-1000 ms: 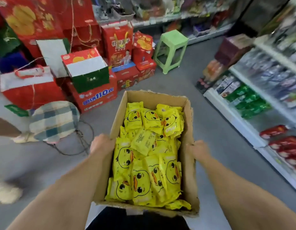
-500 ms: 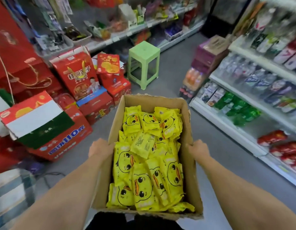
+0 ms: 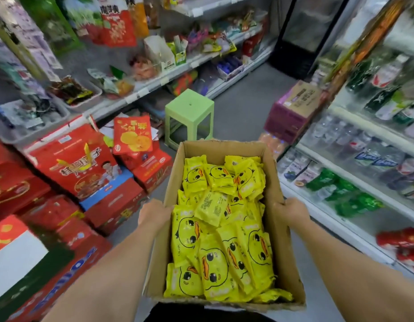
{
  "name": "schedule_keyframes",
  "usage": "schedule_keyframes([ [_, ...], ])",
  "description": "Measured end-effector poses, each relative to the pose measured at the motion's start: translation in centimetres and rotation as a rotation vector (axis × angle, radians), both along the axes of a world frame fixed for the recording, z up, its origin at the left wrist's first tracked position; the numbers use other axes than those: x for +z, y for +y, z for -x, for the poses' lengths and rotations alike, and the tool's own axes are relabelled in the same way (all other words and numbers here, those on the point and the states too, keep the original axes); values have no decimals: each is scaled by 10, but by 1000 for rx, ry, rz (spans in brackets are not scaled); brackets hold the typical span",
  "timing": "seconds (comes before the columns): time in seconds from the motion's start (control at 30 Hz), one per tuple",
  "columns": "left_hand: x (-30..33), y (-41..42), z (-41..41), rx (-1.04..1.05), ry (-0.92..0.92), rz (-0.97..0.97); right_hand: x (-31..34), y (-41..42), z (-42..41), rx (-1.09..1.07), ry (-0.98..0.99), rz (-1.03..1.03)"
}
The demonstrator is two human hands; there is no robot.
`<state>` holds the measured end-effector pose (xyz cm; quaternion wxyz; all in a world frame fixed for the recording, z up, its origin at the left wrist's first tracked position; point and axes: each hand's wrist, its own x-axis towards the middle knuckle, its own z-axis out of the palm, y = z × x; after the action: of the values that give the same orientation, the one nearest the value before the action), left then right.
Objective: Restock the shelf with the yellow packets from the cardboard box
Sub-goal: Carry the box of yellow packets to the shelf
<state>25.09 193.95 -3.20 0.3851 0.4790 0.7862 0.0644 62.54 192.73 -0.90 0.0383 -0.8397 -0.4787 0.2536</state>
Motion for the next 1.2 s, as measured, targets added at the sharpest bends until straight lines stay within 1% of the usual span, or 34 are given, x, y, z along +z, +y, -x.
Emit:
schedule_keyframes([
  [0.13,6,101,4,-74,49,-17,2,88,4,-26,-3,-9],
  [0.23,7,163,9,-48,65,-17,2,146,9,-66,12,-30],
  [0.33,3,225,13,-48,57,-17,-1,207,10,-57,18,-19],
  [0.5,-3,324,8,-71,111,-24,-12,313,11,-8,125,-71],
  [0.6,-8,379,2,-21,127,3,-27,385,3,-12,171,-55],
  [0.73,-9,448,-6,50,146,20,-30,479,-3,81,127,-18],
  [0.93,-15,537,-9,143,73,33,-36,580,-1,59,131,23],
  [1.1,-24,621,3,123,61,51,-45,653,8,21,134,29],
  [1.2,-40,678,17,69,63,72,-57,697,15,4,119,56],
])
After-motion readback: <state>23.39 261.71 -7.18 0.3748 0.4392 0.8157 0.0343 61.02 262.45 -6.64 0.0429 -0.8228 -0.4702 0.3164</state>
